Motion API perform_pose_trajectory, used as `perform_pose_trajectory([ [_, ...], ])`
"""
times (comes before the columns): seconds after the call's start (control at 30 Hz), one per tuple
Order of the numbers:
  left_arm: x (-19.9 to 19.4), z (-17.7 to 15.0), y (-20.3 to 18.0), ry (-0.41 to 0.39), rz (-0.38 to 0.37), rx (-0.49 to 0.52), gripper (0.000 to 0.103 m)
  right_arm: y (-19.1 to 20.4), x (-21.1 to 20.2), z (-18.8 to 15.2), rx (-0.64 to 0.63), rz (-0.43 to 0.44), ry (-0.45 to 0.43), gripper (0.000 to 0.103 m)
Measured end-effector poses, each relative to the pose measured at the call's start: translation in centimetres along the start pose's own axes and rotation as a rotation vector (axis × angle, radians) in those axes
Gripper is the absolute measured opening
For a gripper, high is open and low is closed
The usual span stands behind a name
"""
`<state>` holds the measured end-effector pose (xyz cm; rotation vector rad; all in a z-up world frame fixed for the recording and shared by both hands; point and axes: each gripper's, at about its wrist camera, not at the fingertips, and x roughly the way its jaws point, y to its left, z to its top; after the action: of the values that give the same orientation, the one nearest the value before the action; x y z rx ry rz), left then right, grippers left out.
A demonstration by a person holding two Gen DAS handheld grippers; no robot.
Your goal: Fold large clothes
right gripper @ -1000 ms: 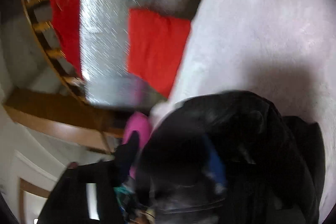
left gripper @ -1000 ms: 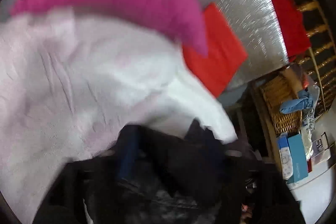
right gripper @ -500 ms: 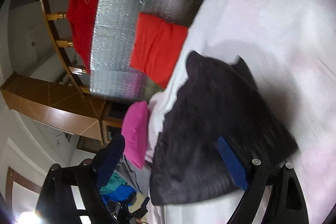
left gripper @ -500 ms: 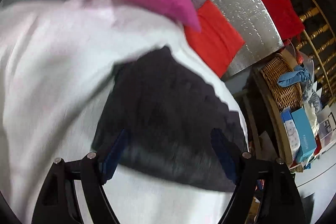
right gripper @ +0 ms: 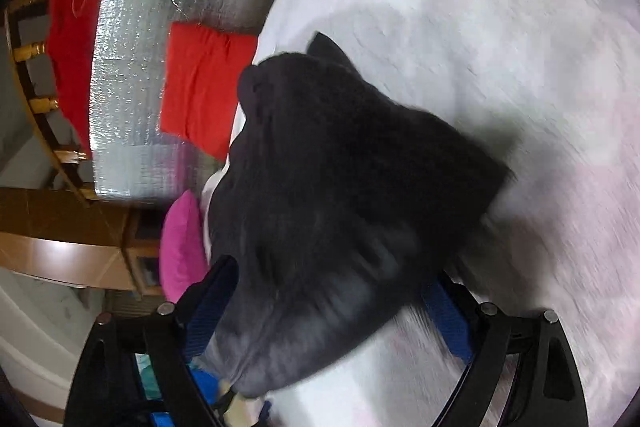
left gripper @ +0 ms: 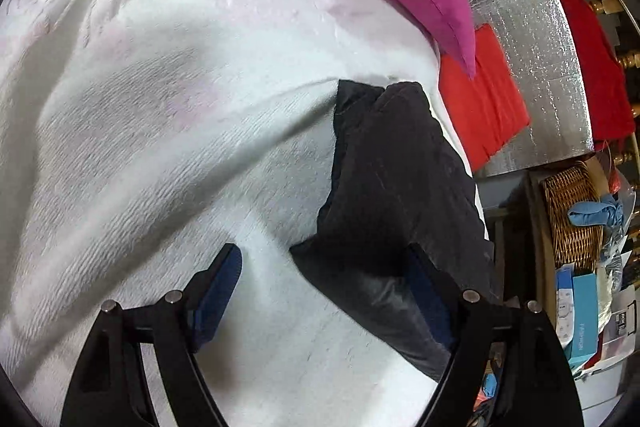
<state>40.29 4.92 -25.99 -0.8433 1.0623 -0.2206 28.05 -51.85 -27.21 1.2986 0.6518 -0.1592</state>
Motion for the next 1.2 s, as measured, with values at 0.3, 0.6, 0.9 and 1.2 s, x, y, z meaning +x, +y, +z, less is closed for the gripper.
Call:
perform_pose_trajectory([
  [0.3,2.5,2.1,-0.6,-0.043,-0.066,-0.013,0.082,2.5,2.3,0.8,-0.128,-0.088,-0.064,0.083],
  [0.6,1.0,1.5,-4.0,-0.123,-0.046,0.182,0.016,4.4,-0.1,0.3,-0.251,-0.102,-0.136,0.037],
  [0.9,-2.5,-0.4,-4.4,-0.115,0.004,0.244,0.014,4.0,-3.3,-1.8,-0.299,-0.089,-0.125,0.035],
  [1.2,-5.7,-4.1,-2.8,-0.106,0.054,0.307,0.014,1.7,-7.9,-4.7,-0.322,-0.075,-0.065,0.035],
])
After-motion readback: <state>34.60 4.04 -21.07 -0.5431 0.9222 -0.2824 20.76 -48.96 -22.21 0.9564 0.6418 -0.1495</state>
